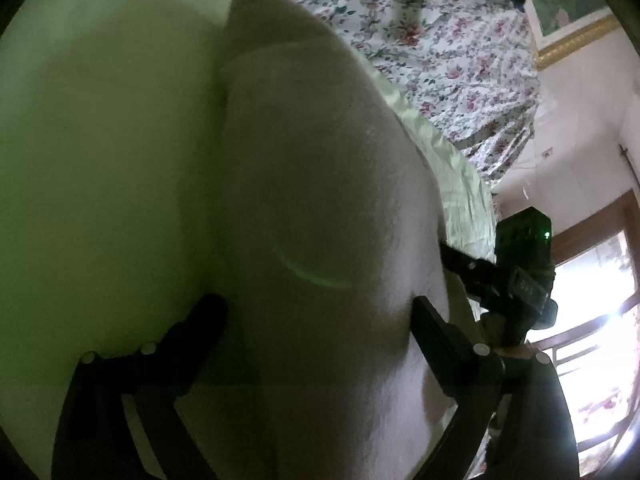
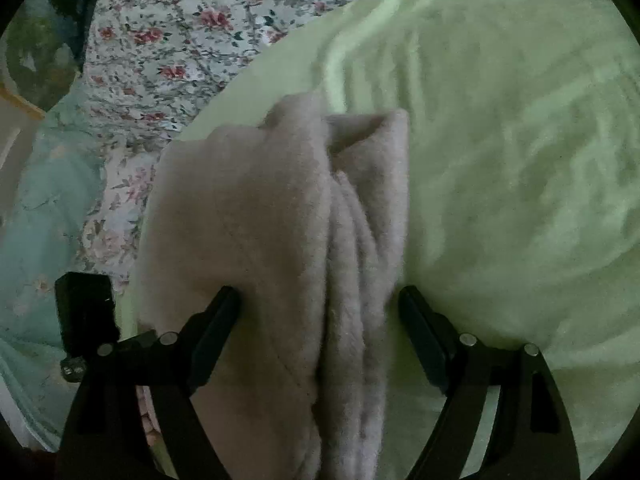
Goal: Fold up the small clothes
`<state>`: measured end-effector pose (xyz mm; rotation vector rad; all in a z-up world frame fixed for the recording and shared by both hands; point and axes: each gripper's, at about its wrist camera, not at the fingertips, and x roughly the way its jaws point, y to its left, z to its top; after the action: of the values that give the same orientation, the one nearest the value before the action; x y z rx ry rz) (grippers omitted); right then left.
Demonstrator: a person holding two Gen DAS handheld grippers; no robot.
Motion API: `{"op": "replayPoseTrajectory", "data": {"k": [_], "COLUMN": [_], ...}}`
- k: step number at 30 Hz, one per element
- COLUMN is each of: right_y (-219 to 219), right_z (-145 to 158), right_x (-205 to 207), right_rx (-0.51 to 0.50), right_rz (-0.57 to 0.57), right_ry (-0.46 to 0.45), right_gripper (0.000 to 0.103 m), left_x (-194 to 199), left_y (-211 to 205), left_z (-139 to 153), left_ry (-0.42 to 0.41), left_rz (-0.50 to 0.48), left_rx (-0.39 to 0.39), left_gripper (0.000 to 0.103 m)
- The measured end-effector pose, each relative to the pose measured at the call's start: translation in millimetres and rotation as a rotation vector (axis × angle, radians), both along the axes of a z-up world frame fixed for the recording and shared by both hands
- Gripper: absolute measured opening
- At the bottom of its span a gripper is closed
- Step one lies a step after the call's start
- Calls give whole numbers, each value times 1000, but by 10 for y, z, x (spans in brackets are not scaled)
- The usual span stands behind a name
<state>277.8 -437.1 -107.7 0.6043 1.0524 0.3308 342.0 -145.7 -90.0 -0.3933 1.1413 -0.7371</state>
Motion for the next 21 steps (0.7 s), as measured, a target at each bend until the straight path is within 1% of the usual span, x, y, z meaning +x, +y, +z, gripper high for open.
{"op": "replayPoseTrajectory", "data": {"k": [2,3,4,5,8,11,13,17,21], "right_y": [73,95,120,155,270,489,763,1263,1710], "right_z": [-29,-51,-46,-11,162,338,435,501,471], "right_x": [20,23,7,-20,-132,-245,-325,-435,-506], "right_rx": [23,44,45,33,8,43,56,107,122], "right_rz": [22,21,10,3,-13,13,54,119,175], "right_ry": [12,19,15,4,-40,-84,-118,-160,-179], "right_gripper": [53,50,43,41,34,33,33,32,32], "left_x": [18,16,-7,-47,-214,-445,-618,-899,-1053], "left_y": [-70,-82,-60,-25,179,504,795,1298,1691], "left_z": [2,29,64,115,298,522,642,790,787], "left_ry": [-17,-27,-39,-56,-88,-145,-164,-196,-202], "left_rz": [-16,-11,-9,-7,-5,18,40,79,114], "left_rx": [8,17,19,18,11,20,24,58,80], "left_gripper": [67,65,58,51,47,47,47,47,47]}}
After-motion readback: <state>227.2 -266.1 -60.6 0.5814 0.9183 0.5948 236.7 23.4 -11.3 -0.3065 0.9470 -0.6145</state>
